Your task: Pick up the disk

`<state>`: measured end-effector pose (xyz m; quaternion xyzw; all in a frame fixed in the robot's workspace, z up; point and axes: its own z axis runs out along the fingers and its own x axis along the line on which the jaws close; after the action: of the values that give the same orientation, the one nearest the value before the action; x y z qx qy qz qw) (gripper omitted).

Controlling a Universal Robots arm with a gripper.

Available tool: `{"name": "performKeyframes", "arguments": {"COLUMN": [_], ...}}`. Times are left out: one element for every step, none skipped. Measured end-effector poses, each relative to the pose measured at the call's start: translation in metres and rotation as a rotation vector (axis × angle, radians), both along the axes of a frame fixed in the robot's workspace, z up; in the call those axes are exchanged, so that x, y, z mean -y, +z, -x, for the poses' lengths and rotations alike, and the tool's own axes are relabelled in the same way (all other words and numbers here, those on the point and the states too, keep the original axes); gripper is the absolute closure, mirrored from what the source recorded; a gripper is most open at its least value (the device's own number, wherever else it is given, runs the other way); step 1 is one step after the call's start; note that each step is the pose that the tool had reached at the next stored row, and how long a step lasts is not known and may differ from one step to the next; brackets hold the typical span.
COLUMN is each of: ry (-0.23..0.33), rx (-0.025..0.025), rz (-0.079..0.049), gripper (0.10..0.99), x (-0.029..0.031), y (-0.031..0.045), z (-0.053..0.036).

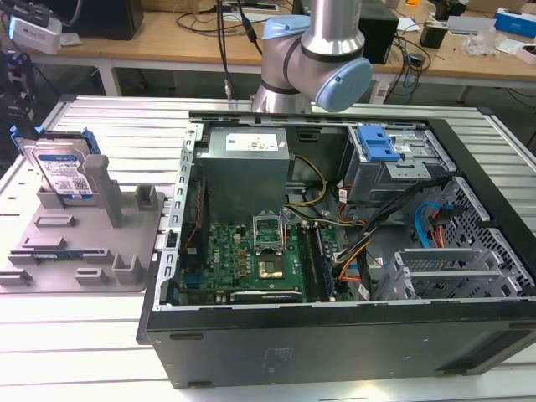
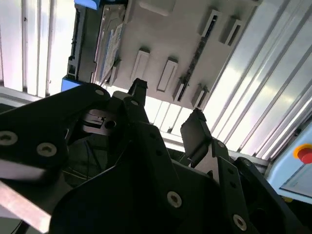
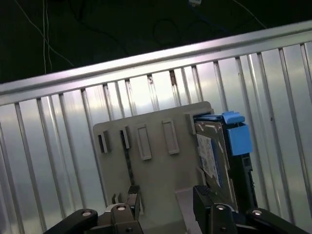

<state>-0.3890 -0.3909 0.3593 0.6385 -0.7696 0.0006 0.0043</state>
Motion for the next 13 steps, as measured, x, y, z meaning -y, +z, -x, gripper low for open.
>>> {"name": "performKeyframes", "arguments": {"ry": [0.007, 0.009, 0.01, 0.011, 0.015, 0.019, 0.029, 0.038, 0.048, 0.055, 0.063, 0.065, 0.066], "rx": [0.0002, 0.0001, 0.0001, 0.0001, 0.0001, 0.0001, 0.0001, 0.0001, 0.0001, 0.0002, 0.0001, 0.0002, 0.0002], "rz": [0.001, 0.001, 0.001, 0.002, 0.002, 0.002, 0.002, 0.002, 0.002, 0.002, 0.002, 0.002, 0.002], "gripper": [0.529, 0.529, 0.529, 0.529, 0.529, 0.529, 0.529, 0.529, 0.529, 0.529, 0.529, 0.529, 0.529], "x": [-0.0001, 0.0, 0.0, -0.0002, -0.0017, -0.0027, -0.0037, -0.0046, -0.0059, -0.0077, -0.011, -0.0142, -0.0185], "y": [-0.0001, -0.0001, -0.0001, 0.0, 0.0, 0.0, 0.0, 0.0, 0.0, -0.0001, 0.0, -0.0001, -0.0001], "z": [-0.0007, -0.0007, -0.0008, -0.001, -0.0013, -0.0014, -0.0014, -0.0014, -0.0014, -0.0014, -0.0014, -0.0014, -0.0015]}}
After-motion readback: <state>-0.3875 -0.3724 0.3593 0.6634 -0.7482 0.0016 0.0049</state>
